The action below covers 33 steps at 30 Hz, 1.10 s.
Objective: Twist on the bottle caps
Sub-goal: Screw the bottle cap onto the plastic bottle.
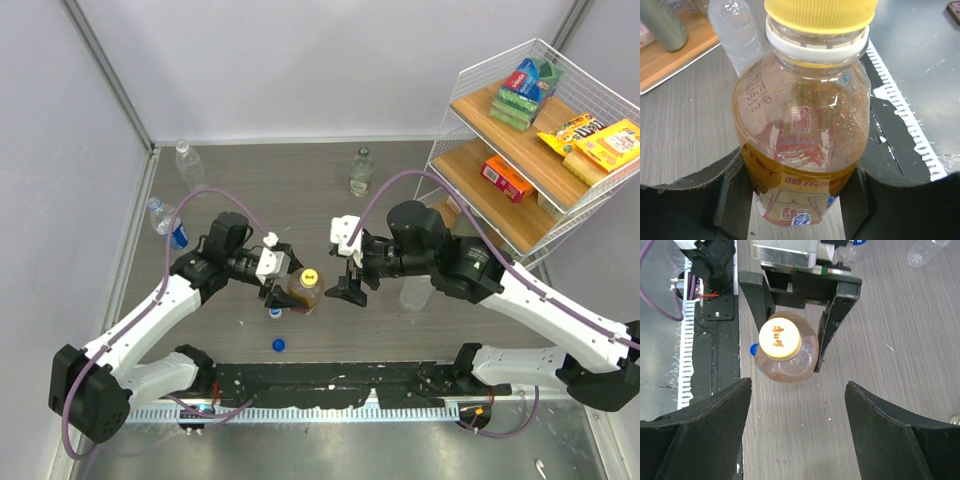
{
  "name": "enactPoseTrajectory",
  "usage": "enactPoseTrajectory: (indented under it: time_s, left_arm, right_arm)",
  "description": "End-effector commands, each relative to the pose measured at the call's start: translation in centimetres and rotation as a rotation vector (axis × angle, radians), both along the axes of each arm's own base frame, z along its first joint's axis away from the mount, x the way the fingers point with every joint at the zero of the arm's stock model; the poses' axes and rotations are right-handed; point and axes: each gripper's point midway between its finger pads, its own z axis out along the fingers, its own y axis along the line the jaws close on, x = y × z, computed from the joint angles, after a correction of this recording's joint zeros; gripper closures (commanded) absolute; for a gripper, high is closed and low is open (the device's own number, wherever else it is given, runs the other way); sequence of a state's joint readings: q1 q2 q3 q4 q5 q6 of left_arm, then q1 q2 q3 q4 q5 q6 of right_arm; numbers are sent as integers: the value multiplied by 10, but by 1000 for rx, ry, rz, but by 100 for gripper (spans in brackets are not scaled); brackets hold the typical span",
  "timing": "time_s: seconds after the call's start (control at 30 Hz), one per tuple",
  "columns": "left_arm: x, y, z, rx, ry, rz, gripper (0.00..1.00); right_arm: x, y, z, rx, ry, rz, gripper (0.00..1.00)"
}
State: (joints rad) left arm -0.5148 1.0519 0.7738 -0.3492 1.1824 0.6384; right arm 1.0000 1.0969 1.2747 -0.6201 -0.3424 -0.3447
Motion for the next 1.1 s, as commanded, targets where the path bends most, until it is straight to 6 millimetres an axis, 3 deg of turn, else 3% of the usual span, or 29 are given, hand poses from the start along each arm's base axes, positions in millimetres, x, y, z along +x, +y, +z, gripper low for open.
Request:
enactPoseTrajectory:
  time_s: [0.0, 0.27, 0.53, 0.87, 0.93, 1.07]
  left_arm:
    - [-13, 0, 8, -48, -4, -92, 89]
    - [-11, -1, 9, -38, 6, -90, 89]
    - [-11, -2, 13, -54, 0, -87, 89]
    - [-7, -5, 17, -60, 18, -75, 90]
    - [-7, -5, 17, -61, 18, -76, 90]
    - [-6, -5, 18, -60, 14, -69, 90]
  right_arm:
    - [-13, 10, 33, 69, -53, 118, 21]
    - [-19, 34, 43, 89, -4, 216, 27]
    - [-26, 40, 33, 50, 44, 260, 34]
    - [-20, 42, 27, 34, 49, 233, 51]
    - [-16, 43, 27, 37, 46, 206, 63]
    - [-11, 41, 26, 32, 44, 171, 69]
